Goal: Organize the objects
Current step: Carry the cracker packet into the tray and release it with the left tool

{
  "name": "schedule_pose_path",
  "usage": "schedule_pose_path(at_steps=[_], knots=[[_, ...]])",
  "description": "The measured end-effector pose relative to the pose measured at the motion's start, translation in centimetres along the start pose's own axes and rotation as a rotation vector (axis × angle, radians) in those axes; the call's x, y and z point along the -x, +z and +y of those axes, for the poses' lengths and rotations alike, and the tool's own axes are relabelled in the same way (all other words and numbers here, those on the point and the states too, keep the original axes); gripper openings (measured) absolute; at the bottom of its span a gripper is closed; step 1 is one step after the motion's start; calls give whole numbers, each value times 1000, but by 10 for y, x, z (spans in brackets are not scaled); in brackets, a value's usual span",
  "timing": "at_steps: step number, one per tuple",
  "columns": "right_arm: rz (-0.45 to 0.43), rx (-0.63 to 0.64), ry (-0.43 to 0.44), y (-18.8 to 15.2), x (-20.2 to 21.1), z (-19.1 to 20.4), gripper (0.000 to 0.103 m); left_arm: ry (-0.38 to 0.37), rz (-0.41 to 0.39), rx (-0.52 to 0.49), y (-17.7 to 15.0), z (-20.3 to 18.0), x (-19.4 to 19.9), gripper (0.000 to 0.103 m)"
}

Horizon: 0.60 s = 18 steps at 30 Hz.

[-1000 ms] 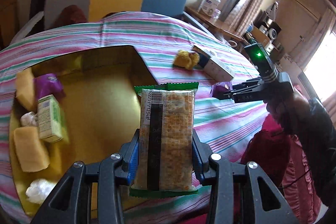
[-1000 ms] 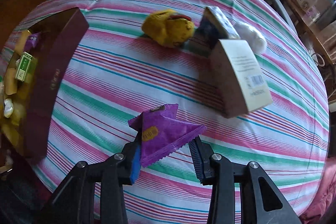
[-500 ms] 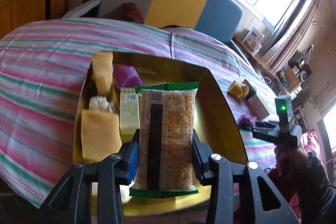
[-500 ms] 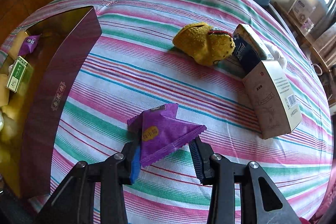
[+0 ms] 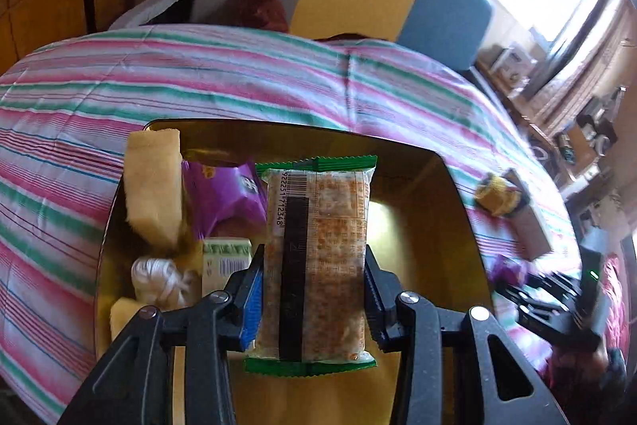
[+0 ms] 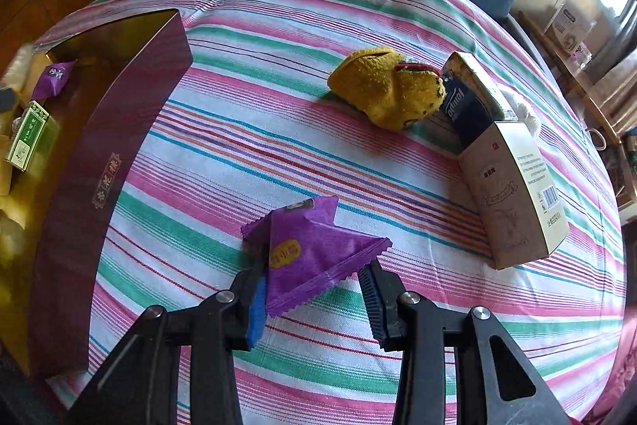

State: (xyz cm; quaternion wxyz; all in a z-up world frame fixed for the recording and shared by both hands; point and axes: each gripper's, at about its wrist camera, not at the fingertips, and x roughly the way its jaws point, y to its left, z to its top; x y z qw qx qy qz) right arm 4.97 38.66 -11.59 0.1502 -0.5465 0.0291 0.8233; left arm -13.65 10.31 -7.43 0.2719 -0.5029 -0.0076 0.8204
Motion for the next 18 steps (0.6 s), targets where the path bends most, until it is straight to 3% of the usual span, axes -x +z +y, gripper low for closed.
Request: schedule_pose_path(at_steps=[8,18], knots=[[-2,4,1,3,-5,0,41,102,30,3,26,9,-45,45],[0,16,-7,14,-19,6,41,138,-72,-92,14,-1,-10,51]])
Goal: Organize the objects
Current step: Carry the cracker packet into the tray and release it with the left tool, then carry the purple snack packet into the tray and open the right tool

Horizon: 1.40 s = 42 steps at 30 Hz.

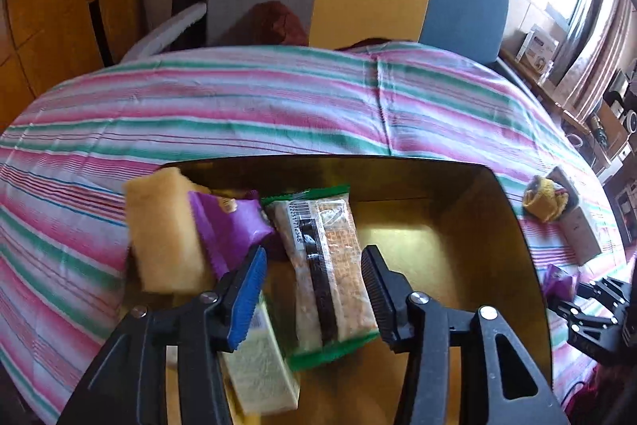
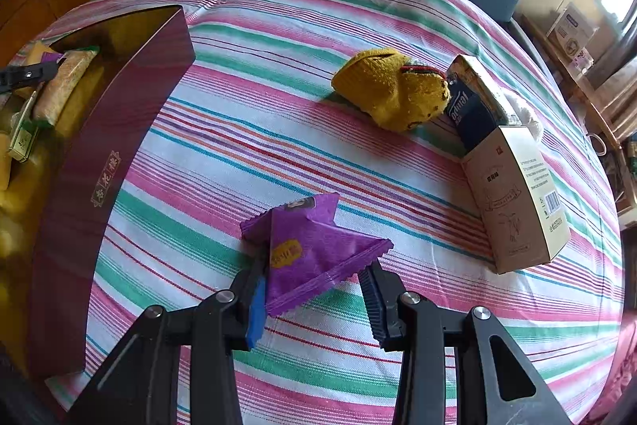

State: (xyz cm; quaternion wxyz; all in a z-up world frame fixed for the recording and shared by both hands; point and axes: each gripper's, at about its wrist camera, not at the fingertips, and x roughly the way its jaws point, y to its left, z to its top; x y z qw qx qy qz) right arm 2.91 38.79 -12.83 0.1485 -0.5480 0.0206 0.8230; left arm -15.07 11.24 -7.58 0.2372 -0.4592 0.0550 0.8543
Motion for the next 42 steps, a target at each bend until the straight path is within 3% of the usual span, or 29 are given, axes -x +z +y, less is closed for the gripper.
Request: schedule_pose_path(at_steps=[12,30,36,42], knots=[[-10,14,-18,0,1,6,41,72,-119,-28,-47,-1,85,52],[-18,-67,-15,2,14,2,41,100,-150,3,-77,23,115,52],[-154,-74,65,18,72,31,41,97,-140,29,-84,32,114,52],[-190,57,223,39,95,111,41,81,-139,79,-91,51,115,52]])
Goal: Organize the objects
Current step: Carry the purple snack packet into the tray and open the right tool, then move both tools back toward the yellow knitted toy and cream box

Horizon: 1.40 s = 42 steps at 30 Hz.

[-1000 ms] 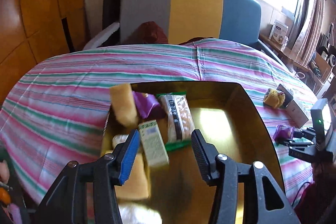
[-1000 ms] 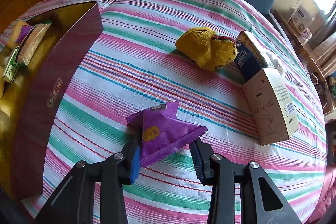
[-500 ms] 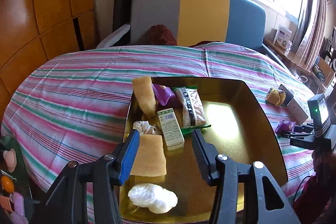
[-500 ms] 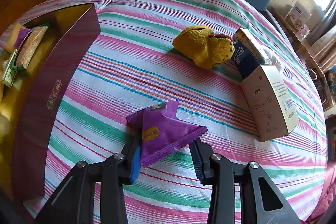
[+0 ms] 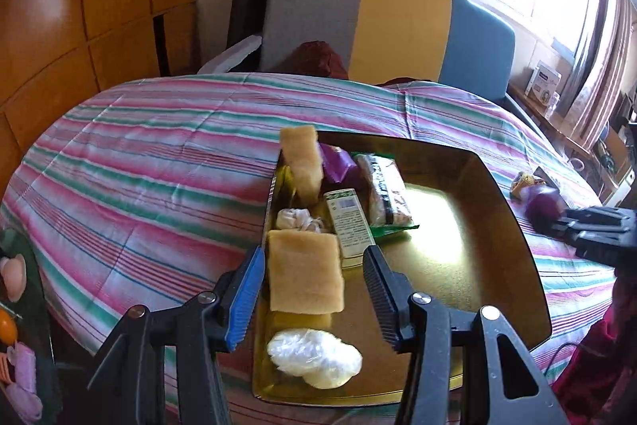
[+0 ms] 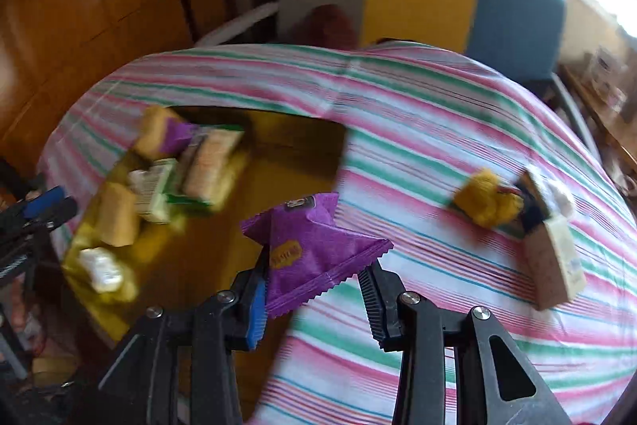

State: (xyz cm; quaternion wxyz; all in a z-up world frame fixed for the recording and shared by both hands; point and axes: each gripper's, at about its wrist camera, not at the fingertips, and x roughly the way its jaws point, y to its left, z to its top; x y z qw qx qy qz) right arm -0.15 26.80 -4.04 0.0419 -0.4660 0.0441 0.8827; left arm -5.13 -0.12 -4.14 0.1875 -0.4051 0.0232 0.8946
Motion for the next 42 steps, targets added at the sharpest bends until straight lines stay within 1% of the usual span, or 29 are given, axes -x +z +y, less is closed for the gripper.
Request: schedule_pose_path(at_steps=[2,4,8,11,14,15,18,21,23,28,36,39,42], knots=[[25,34,53,6,-13,28,41,9,5,20,-3,9,0,52],[49,72,69,11,-30,54,41,20,8,45,-5,18,0,52],[130,72,107,19,-71,87,41,25,22,80,-10,33,-1,52],[174,85,107,20,-95,107,41,30,28,86,-11,38,-2,52],[204,66,101,24,-114,116,42,36,27,87,-13,39,-4,52],[202,62,95,25,-117,118,43,40,28,84,-13,39,-4,52],[171,55,84,30,-116,122,46,45,25,66,-13,35,-4,52],[142,61,92,29,-108,122,54,49,23,54,-12,32,-4,52],[122,63,98,27,-100,122,64,51,21,46,-11,29,-3,52],[59,52,106,23,-73,115,72,55,9,27,-10,22,3,52],[6,10,92,9,-43,93,74,44,-1,-24,-12,5,9,52],[-8,-15,84,2,-34,81,77,32,-1,-41,-13,-2,10,52],[-23,-36,68,-2,-26,67,77,20,0,-53,-13,-8,11,52]])
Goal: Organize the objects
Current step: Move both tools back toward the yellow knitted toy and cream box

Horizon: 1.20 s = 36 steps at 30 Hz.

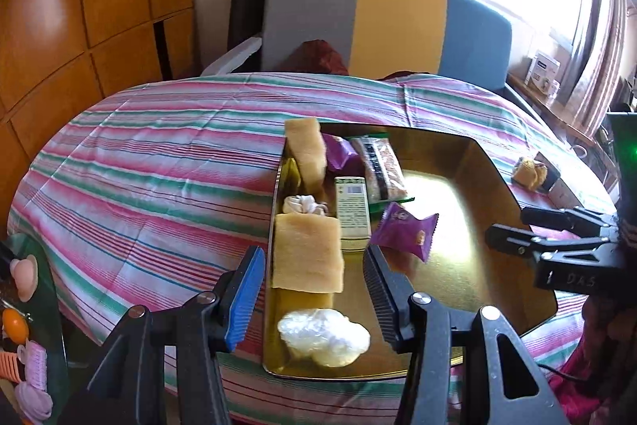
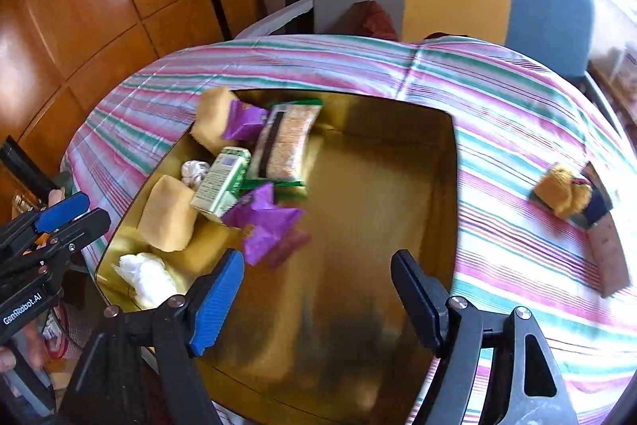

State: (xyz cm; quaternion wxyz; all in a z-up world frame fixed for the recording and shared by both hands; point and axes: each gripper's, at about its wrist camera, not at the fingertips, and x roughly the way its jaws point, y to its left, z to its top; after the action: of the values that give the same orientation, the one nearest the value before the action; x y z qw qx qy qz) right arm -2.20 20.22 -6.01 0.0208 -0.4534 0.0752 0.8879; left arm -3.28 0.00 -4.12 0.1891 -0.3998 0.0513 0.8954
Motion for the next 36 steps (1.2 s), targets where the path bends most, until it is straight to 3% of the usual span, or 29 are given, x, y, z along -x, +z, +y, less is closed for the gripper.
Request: schedule_pose_path(at_steps=[11,21,29,32,34,36], knots=[[-49,-87,-108,-1,33,-68,83,-34,28,-44,4,-26,-8,52],[-71,-248,-282,-12,71,-179,84,-133,39,-132,18,-68,-13,52],[-189,-562,-435,-36,101,-305,90,-240,42,-234,45,-129,-16,52],[-235,-745,-434,-64,105,-342,90,-304,65,-263,58,-159,-24,52],[-229,-859,-400,-77,106,-359,90,-338,82,-271,64,-179,-30,57],[-257,-920,-380,-84,112,-366,90,-386,114,-275,72,-203,-41,69]])
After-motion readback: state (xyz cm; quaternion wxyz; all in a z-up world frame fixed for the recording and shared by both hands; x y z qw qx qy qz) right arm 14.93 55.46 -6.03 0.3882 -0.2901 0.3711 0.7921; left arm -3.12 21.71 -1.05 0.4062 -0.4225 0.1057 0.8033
